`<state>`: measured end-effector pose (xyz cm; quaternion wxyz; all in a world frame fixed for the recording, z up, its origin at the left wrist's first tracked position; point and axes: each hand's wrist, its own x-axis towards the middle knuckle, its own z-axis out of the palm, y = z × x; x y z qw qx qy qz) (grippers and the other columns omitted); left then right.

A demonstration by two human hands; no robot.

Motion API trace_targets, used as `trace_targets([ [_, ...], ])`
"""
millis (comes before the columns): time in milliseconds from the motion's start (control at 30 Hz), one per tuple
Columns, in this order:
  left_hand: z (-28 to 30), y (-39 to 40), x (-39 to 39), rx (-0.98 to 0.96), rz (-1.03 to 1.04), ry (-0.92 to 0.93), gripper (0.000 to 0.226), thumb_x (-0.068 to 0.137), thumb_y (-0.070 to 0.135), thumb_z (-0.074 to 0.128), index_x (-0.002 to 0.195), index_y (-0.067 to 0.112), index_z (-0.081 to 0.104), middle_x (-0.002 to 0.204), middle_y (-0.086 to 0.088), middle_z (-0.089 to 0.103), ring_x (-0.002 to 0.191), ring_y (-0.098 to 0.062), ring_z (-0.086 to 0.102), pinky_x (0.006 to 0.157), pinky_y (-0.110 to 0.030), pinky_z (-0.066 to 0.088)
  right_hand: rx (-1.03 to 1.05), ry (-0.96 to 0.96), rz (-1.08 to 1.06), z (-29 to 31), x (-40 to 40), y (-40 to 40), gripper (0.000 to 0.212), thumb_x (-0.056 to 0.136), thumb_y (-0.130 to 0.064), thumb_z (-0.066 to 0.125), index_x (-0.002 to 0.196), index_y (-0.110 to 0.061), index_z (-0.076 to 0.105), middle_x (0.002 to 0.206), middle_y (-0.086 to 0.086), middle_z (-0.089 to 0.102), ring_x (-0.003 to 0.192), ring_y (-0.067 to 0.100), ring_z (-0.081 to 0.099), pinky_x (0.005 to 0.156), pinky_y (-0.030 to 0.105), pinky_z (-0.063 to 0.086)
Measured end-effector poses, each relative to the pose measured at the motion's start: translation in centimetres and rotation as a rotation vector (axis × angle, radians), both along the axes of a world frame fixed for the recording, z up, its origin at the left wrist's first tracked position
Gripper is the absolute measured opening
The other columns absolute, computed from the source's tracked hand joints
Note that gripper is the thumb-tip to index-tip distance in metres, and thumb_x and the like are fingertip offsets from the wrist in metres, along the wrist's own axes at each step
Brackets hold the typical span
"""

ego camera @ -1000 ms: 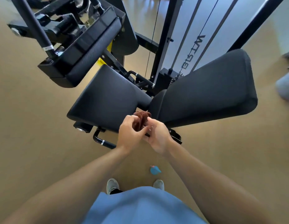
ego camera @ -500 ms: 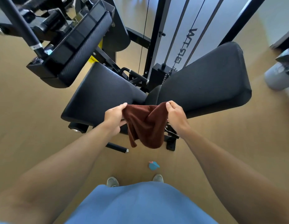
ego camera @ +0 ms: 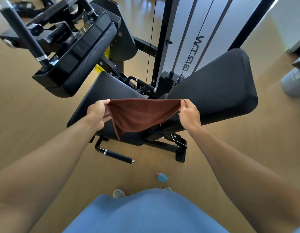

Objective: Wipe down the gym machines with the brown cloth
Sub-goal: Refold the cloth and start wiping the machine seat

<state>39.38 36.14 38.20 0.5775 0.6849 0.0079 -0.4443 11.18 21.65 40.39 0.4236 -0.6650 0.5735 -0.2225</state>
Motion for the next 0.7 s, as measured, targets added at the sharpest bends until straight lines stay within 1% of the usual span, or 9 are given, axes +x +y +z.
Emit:
trace_targets([
  [33, 0.5, -0.1, 0.0, -0.028, -0.005, -0.011, 0.022, 0.094, 0.025, 0.060, 0.108, 0.012, 0.071, 0.095, -0.005, 0.078, 0.094, -0.023, 0.074, 0.088, -0.043, 0.057, -0.001, -0.004, -0.004, 0.1, 0.0, -0.3, 0.033, 0.111, -0.037, 0.032, 0.106, -0.023, 0.062, 0.097, -0.001, 0.068, 0.096, 0.021, 0.066, 0.089, 0.041, 0.053],
  [100, 1.2, -0.3, -0.1, -0.079, -0.015, -0.005, 0.014, 0.094, 0.023, 0.061, 0.096, 0.012, 0.069, 0.087, -0.005, 0.076, 0.093, -0.024, 0.074, 0.086, -0.042, 0.058, 0.001, -0.012, -0.002, 0.3, 0.1, -0.9, 0.033, 0.111, -0.036, 0.033, 0.107, -0.023, 0.062, 0.096, -0.001, 0.067, 0.097, 0.021, 0.066, 0.087, 0.039, 0.051],
  [167, 1.7, -0.5, -0.2, -0.095, -0.034, 0.036, 0.013, 0.095, 0.025, 0.063, 0.089, 0.014, 0.065, 0.082, -0.006, 0.074, 0.089, -0.024, 0.074, 0.082, -0.042, 0.059, -0.007, -0.023, 0.005, 0.7, 0.1, -1.6, 0.032, 0.111, -0.036, 0.033, 0.109, -0.023, 0.063, 0.098, -0.003, 0.067, 0.099, 0.020, 0.065, 0.087, 0.037, 0.050],
  [233, 2.0, -0.6, -0.2, -0.065, -0.066, 0.074, 0.017, 0.097, 0.027, 0.063, 0.089, 0.012, 0.064, 0.080, -0.008, 0.074, 0.085, -0.023, 0.074, 0.078, -0.041, 0.060, -0.020, -0.031, 0.016, 1.0, 0.2, -2.2, 0.031, 0.111, -0.035, 0.033, 0.109, -0.026, 0.063, 0.100, -0.004, 0.069, 0.099, 0.020, 0.066, 0.089, 0.038, 0.052],
  [333, 2.0, -0.6, -0.7, 0.005, -0.129, 0.075, 0.015, 0.101, 0.020, 0.058, 0.097, 0.007, 0.065, 0.076, -0.009, 0.075, 0.084, -0.022, 0.074, 0.084, -0.042, 0.059, -0.019, -0.069, 0.021, 1.4, 0.4, -2.9, 0.031, 0.111, -0.033, 0.034, 0.109, -0.027, 0.065, 0.101, -0.001, 0.071, 0.096, 0.020, 0.068, 0.090, 0.043, 0.057],
  [433, 1.9, -0.7, -1.2, 0.031, -0.152, -0.002, 0.015, 0.103, 0.015, 0.054, 0.109, 0.007, 0.066, 0.091, -0.013, 0.076, 0.086, -0.024, 0.075, 0.084, -0.043, 0.060, 0.009, -0.113, -0.005, 1.3, 0.2, -3.3, 0.032, 0.111, -0.031, 0.035, 0.104, -0.031, 0.065, 0.100, 0.004, 0.072, 0.096, 0.022, 0.069, 0.092, 0.045, 0.058],
  [533, 2.0, -1.0, -1.4, 0.004, -0.115, -0.080, 0.019, 0.101, 0.014, 0.058, 0.116, 0.008, 0.067, 0.101, -0.013, 0.077, 0.090, -0.026, 0.076, 0.074, -0.041, 0.061, 0.046, -0.144, -0.046, 1.3, 0.0, -3.5, 0.033, 0.111, -0.029, 0.036, 0.103, -0.028, 0.067, 0.102, 0.006, 0.073, 0.096, 0.023, 0.069, 0.091, 0.048, 0.059],
  [633, 2.4, -1.2, -1.2, -0.042, -0.074, -0.085, 0.021, 0.095, 0.014, 0.067, 0.114, 0.007, 0.072, 0.103, -0.010, 0.077, 0.096, -0.023, 0.075, 0.072, -0.037, 0.062, 0.062, -0.182, -0.050, 1.4, 0.0, -3.4, 0.032, 0.111, -0.029, 0.036, 0.105, -0.029, 0.067, 0.104, -0.001, 0.072, 0.099, 0.015, 0.067, 0.090, 0.044, 0.059],
  [700, 2.8, -1.1, -1.1, -0.056, -0.060, -0.118, 0.016, 0.091, 0.016, 0.073, 0.106, 0.010, 0.076, 0.106, -0.005, 0.076, 0.103, -0.020, 0.071, 0.080, -0.035, 0.061, 0.048, -0.178, -0.046, 1.5, 0.0, -3.5, 0.032, 0.111, -0.031, 0.035, 0.104, -0.030, 0.066, 0.106, -0.001, 0.071, 0.102, 0.018, 0.066, 0.091, 0.044, 0.059],
])
